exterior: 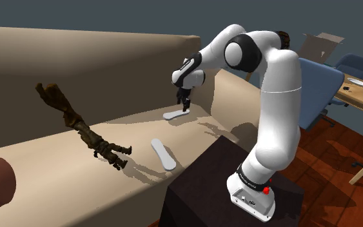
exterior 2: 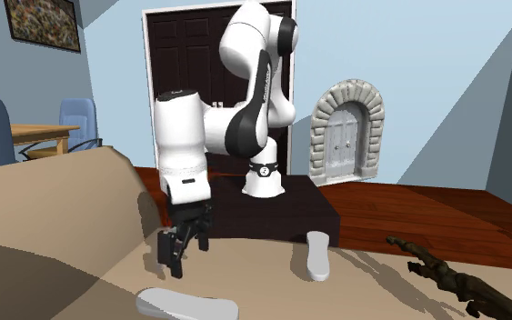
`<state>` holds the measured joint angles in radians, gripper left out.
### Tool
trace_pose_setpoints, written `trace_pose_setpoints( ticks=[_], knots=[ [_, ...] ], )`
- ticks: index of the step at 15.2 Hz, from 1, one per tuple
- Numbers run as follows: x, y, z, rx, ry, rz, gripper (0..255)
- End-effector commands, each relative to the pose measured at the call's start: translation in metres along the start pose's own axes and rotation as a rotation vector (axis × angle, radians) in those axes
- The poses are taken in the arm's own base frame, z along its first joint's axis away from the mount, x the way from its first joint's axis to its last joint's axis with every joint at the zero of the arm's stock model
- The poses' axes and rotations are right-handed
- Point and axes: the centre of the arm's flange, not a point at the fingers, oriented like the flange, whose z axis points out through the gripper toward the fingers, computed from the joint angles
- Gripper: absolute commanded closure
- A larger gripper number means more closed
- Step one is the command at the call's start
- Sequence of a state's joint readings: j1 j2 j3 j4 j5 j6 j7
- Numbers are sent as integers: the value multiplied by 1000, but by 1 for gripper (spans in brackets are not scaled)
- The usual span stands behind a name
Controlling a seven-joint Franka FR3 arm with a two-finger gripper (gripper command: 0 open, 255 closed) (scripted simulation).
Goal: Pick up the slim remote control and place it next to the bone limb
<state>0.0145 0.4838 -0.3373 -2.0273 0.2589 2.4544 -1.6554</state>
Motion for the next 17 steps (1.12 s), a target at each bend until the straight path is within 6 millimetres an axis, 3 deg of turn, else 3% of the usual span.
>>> trace_pose_setpoints(
  ticks=[1,3,10,17],
  knots=[
    [4,19,21,3,-7,-57,0],
    [9,35,41,6,-15,-109,0],
    [8,35,77,6,-15,-109,0],
    [8,35,81,6,-15,-109,0]
  ],
)
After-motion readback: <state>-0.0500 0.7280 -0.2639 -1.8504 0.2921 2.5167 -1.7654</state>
